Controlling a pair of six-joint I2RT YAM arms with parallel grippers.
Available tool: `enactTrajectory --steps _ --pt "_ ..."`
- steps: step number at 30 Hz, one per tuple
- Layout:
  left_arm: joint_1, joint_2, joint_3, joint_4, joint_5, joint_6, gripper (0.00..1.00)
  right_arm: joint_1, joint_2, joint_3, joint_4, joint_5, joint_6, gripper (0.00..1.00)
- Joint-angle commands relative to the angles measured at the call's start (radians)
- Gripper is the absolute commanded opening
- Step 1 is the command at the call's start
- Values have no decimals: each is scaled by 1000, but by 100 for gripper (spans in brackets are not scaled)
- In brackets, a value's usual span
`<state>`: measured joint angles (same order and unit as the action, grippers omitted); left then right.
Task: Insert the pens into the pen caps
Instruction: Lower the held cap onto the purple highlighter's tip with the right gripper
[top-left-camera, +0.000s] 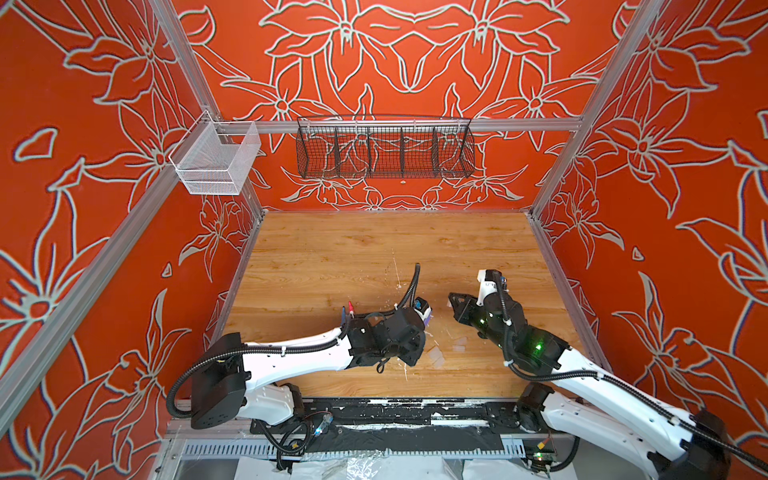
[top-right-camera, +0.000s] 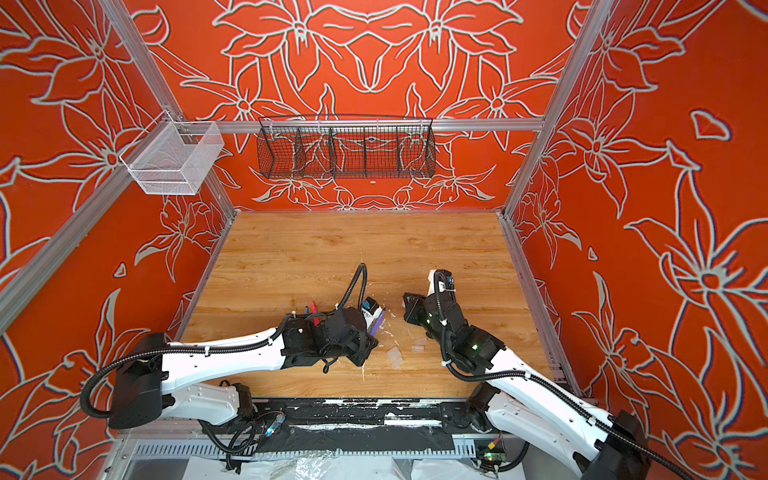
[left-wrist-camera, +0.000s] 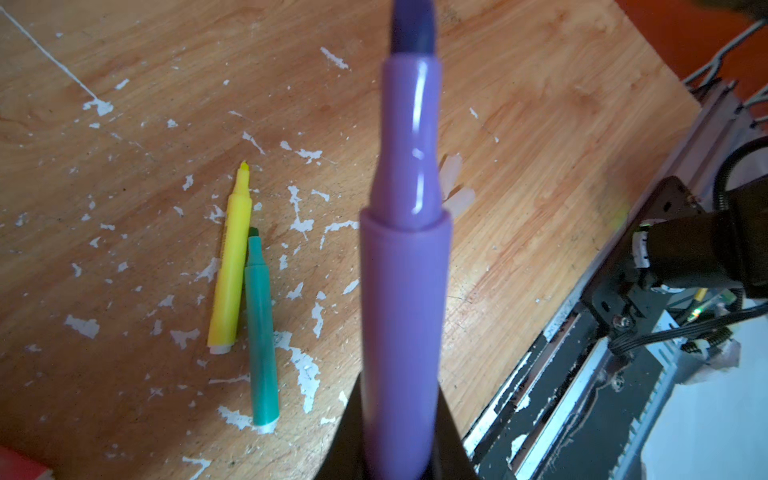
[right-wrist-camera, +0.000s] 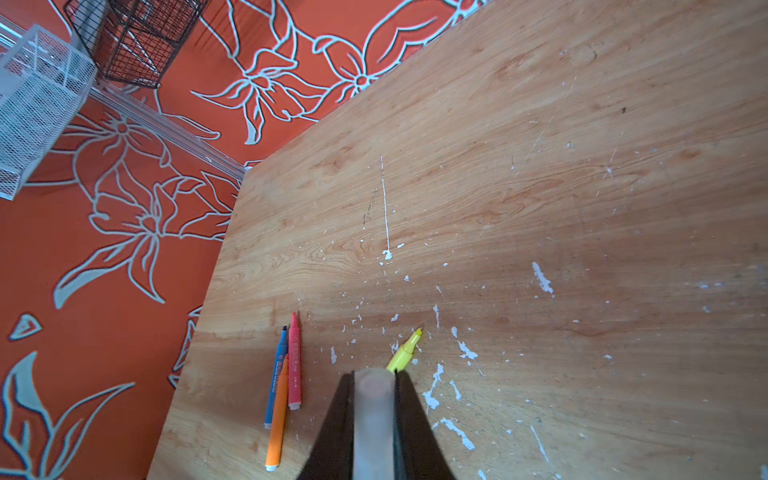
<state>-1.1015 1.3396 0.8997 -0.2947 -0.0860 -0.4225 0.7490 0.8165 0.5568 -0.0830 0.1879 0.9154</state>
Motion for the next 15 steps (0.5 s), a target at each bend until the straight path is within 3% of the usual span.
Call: enactTrajectory --steps 1,15 --pt "-6 -40 -13 41 11 10 0 15 -3 -5 126 -33 70 13" --pt "-8 -112 -81 94 21 -18 0 81 42 -37 259 7 112 13"
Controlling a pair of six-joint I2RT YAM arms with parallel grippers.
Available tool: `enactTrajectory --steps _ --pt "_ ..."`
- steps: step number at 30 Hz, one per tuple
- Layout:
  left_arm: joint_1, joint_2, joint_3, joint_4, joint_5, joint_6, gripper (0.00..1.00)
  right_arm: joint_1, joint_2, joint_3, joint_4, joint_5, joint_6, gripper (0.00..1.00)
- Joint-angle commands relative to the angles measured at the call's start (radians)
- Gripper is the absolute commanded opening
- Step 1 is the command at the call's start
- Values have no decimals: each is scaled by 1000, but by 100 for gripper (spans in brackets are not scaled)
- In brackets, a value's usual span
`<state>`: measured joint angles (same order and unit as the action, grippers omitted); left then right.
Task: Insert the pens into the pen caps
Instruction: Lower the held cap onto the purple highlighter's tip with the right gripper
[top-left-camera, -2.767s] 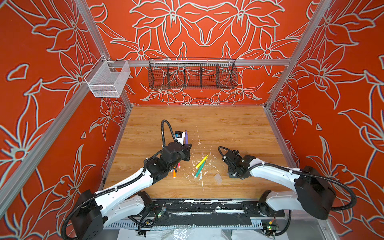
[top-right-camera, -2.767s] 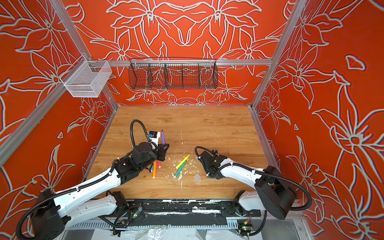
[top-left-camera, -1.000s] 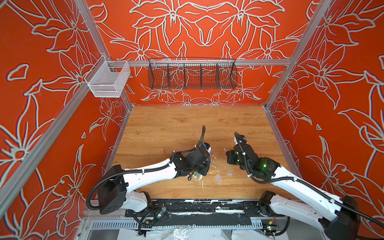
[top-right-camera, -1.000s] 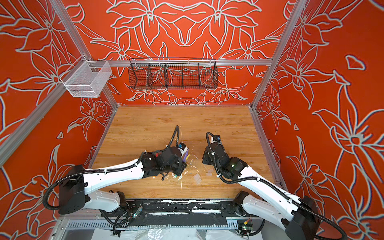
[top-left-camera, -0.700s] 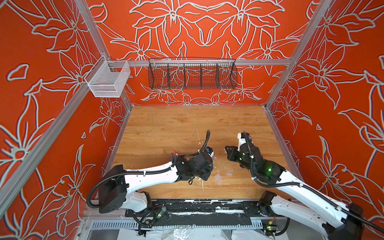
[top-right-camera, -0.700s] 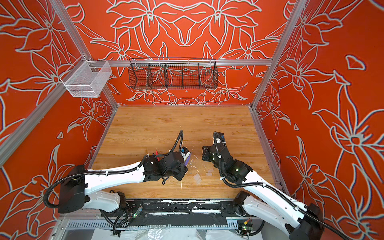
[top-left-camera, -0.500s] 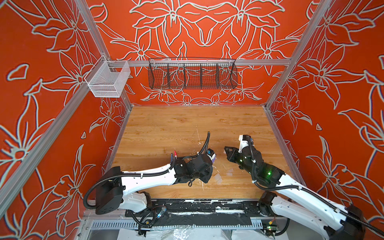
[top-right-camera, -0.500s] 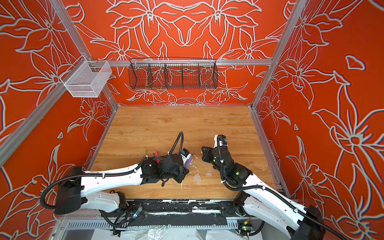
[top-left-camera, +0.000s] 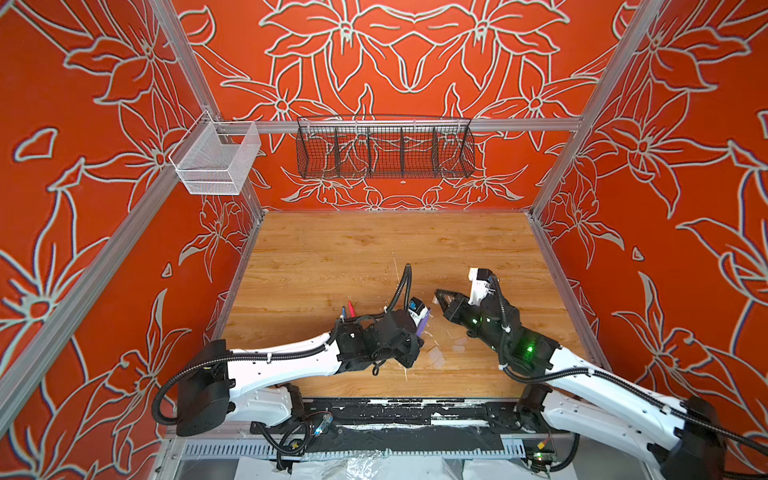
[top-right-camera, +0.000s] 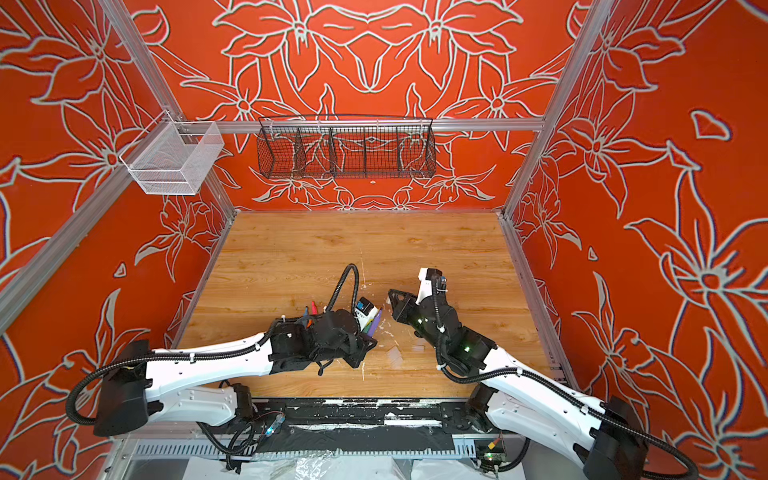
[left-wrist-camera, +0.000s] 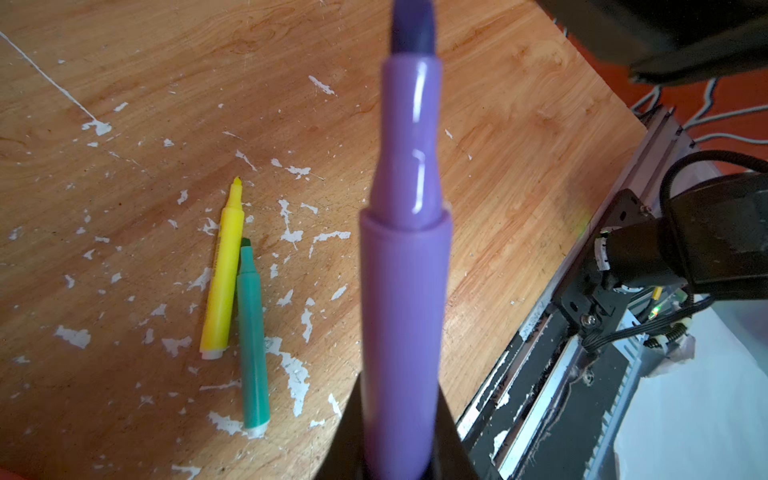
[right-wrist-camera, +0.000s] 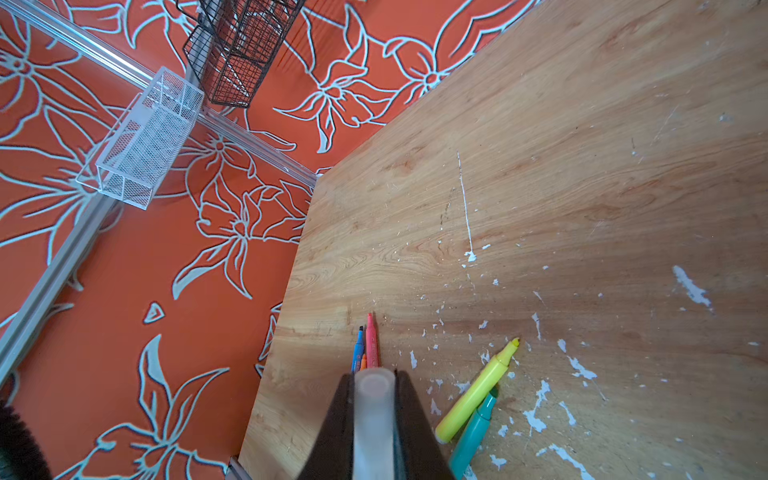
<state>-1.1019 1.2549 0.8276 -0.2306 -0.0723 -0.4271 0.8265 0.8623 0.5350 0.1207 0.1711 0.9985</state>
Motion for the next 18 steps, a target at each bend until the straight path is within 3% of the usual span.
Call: enactTrajectory --steps 1,18 --pt "-7 -26 -11 30 8 -13 0 4 -8 -15 59 28 29 13" --pt "-7 -4 1 37 -50 -8 0 69 -20 -38 144 28 42 12"
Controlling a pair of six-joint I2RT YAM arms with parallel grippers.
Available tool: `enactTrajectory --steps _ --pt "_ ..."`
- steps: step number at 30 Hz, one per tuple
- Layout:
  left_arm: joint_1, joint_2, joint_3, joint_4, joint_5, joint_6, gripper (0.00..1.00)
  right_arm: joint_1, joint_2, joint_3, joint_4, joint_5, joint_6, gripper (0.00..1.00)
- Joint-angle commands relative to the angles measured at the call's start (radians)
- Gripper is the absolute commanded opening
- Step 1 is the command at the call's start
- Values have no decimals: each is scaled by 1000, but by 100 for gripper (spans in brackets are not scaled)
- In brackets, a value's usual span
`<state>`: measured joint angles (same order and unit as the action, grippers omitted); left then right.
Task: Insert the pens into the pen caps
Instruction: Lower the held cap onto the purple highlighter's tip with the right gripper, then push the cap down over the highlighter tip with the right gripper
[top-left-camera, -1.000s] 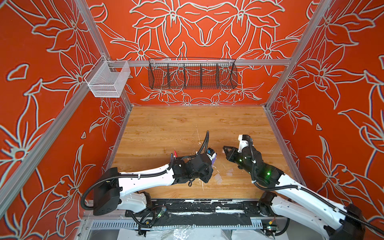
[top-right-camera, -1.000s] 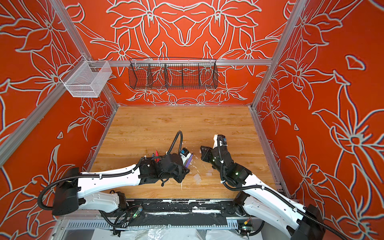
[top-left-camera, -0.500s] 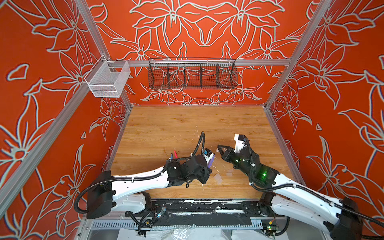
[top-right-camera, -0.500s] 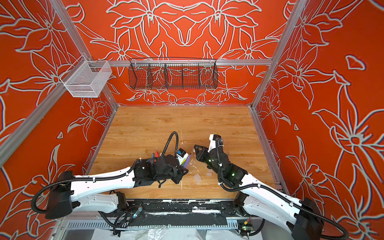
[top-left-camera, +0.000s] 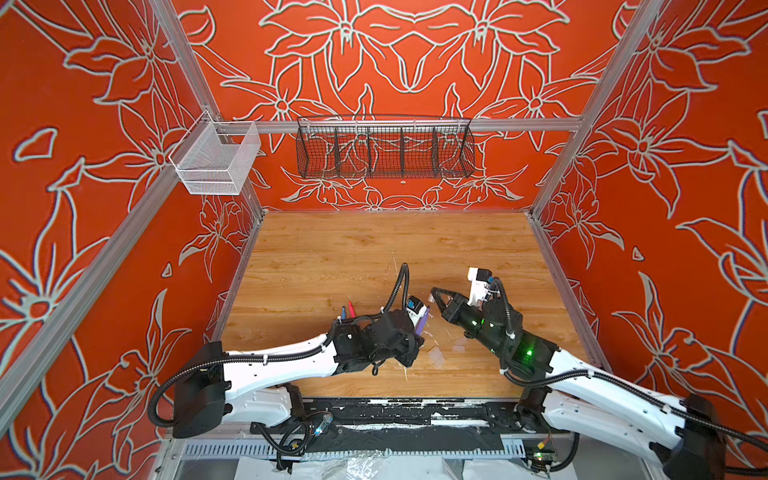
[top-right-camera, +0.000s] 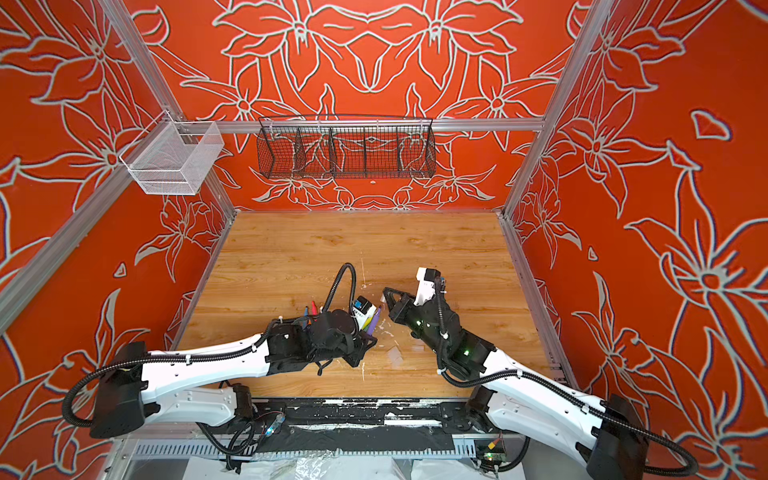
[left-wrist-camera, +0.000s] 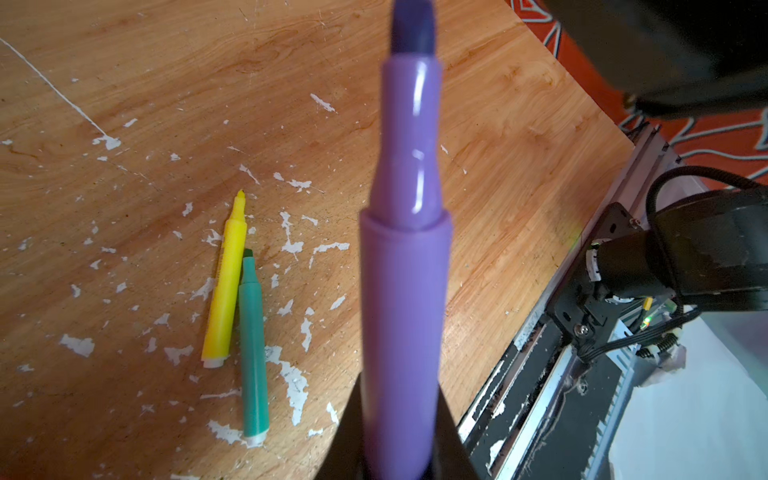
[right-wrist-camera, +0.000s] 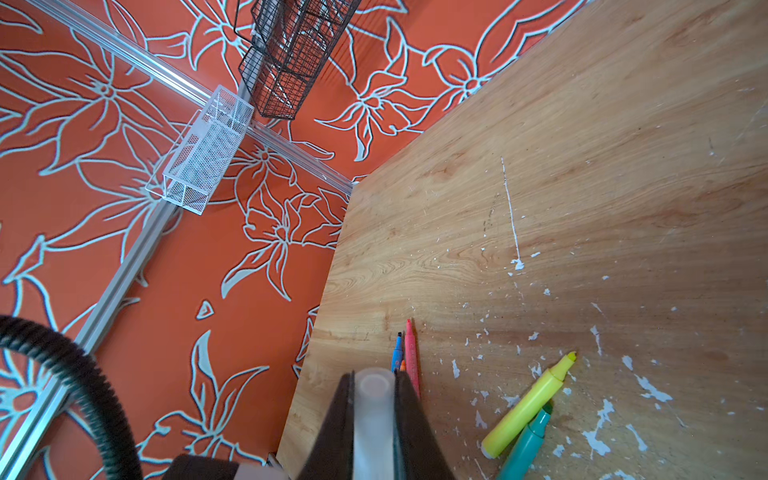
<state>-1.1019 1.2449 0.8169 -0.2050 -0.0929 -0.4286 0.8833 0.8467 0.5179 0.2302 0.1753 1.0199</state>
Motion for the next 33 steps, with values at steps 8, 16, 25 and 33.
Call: enactTrajectory --steps 8,16,25,33 --pt "-7 28 24 -4 -54 -11 0 32 -15 -32 41 29 21 12" --pt "-7 38 38 1 -57 -8 0 49 -10 -42 44 40 22 12" --pt "-1 70 95 -26 -95 -6 0 66 -3 -56 54 42 14 13" --pt "49 70 116 12 38 -12 0 75 -8 -81 106 38 -35 19"
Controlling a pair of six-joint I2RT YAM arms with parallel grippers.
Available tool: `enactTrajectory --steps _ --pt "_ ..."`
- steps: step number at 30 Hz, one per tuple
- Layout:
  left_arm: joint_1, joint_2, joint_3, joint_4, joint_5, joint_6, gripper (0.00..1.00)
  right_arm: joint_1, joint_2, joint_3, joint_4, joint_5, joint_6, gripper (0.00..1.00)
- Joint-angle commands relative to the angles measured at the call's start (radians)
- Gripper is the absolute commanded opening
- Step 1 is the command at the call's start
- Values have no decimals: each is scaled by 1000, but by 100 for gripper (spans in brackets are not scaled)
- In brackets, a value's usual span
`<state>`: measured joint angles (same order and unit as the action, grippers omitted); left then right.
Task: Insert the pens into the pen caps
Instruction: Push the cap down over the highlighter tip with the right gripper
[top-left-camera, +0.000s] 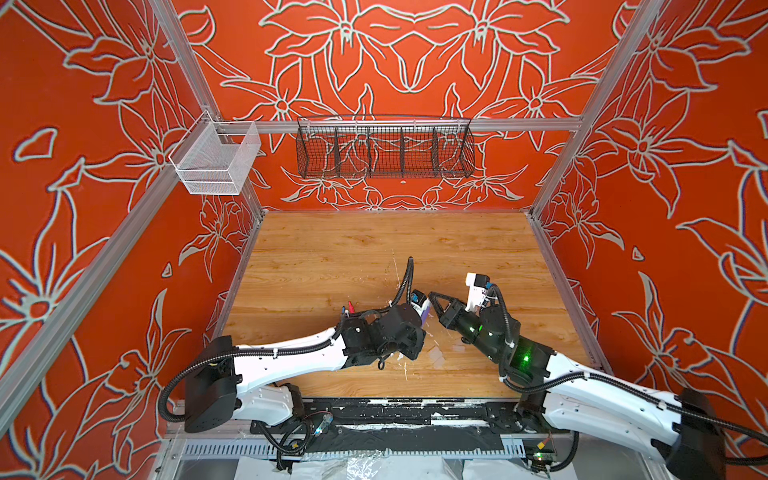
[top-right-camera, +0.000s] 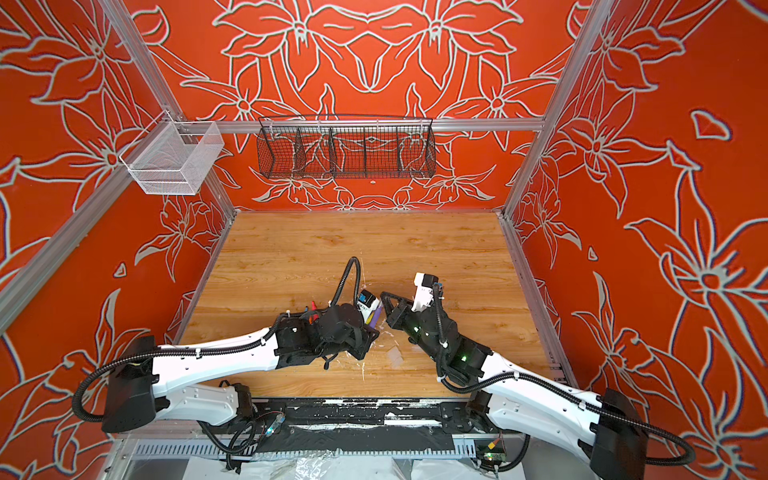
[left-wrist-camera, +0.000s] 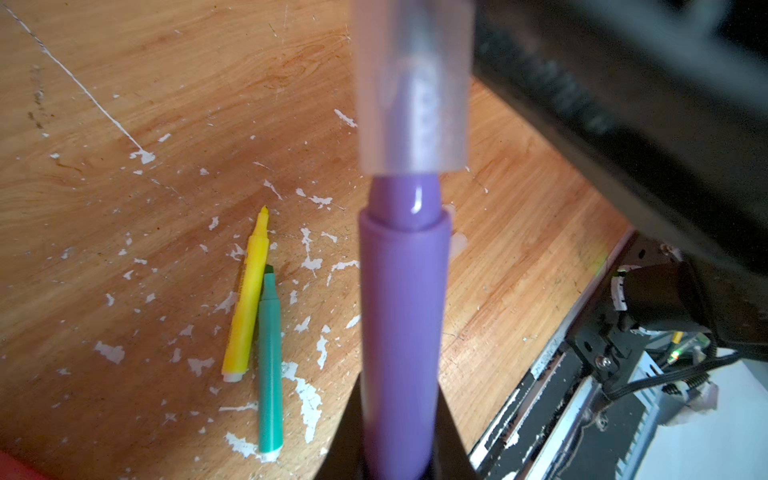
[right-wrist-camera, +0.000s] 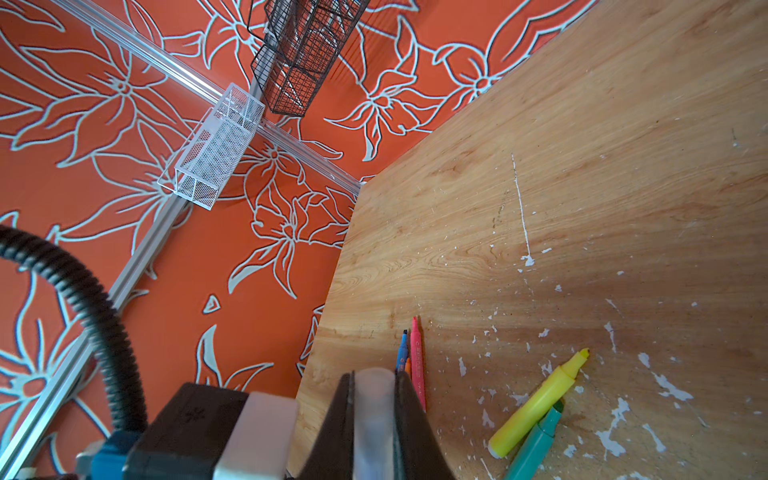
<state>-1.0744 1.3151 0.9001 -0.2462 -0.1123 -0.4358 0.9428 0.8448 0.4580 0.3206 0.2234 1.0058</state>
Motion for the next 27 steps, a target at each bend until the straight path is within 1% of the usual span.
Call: enactTrajectory --steps 1,3,7,9,12,17,22,27 --pt "31 1 32 58 80 -6 0 16 -6 -22 18 -10 -29 22" --pt "39 -4 25 76 110 -4 0 16 -7 -24 18 -10 -41 25" --pt "41 -10 13 95 138 3 0 16 -8 -27 21 -10 -54 29" --pt "41 -11 6 101 143 3 0 16 -9 -25 19 -12 -60 33" --pt "42 -19 -4 102 139 1 0 16 -28 -14 -11 -6 -77 43" --pt "48 -39 -31 112 137 -2 0 16 -119 1 -93 19 -102 53" --pt "50 -46 -43 115 146 5 0 16 -194 25 -156 24 -125 58" --pt "50 -46 -52 132 159 14 0 16 -189 42 -164 42 -129 60"
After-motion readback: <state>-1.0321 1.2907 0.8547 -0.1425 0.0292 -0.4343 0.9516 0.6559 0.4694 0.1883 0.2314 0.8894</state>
